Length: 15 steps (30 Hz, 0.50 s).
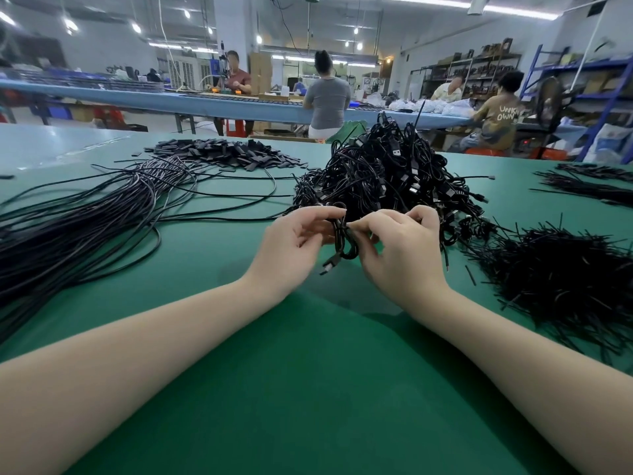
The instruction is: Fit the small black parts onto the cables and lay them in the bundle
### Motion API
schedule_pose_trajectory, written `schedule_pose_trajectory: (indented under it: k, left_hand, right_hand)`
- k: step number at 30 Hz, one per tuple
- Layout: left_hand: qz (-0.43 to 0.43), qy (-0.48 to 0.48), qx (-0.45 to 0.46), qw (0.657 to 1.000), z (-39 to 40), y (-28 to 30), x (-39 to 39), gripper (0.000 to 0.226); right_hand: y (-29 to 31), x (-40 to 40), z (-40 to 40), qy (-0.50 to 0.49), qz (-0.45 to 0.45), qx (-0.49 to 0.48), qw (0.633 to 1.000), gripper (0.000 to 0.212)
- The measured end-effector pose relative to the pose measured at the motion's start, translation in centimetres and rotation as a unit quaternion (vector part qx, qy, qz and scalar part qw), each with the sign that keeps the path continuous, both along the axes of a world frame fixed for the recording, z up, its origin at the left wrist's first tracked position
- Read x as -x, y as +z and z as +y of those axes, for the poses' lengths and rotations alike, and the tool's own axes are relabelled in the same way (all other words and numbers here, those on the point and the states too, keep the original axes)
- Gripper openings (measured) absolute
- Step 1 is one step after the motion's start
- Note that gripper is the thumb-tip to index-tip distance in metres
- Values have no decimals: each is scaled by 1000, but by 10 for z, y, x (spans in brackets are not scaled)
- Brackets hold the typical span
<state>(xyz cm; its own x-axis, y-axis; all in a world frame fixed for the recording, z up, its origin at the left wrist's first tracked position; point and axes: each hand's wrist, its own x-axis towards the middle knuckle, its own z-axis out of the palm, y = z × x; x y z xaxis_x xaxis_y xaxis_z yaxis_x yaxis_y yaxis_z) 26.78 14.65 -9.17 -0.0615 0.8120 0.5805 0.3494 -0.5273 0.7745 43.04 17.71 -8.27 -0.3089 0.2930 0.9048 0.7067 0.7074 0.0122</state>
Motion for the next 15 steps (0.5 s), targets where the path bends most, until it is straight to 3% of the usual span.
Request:
schedule_pose_trajectory:
  k: [3, 6, 8, 10, 12, 15]
  left_hand:
    - [70, 31, -38, 996, 0, 0, 2, 49]
    - [46, 54, -30, 997, 1, 2, -1, 12]
    - [30, 57, 0, 998, 2, 2, -2, 25]
    - [-72, -1, 79, 994, 1, 5, -4, 21]
    - [-210, -76, 198, 955, 3, 9, -4, 29]
    - [-293, -106, 309, 898, 6, 17, 5, 14]
  right_hand:
    - [0, 1, 0, 15, -1, -7, 1000, 6]
    - [1, 2, -1, 15, -3, -24, 1000, 9]
    - [3, 2, -2, 10, -3, -45, 999, 12]
    - [4, 1, -3, 7, -11, -73, 997, 12]
    - [4, 1, -3, -1, -37, -110, 993, 15]
    - [7, 2, -2, -29, -84, -182, 979, 28]
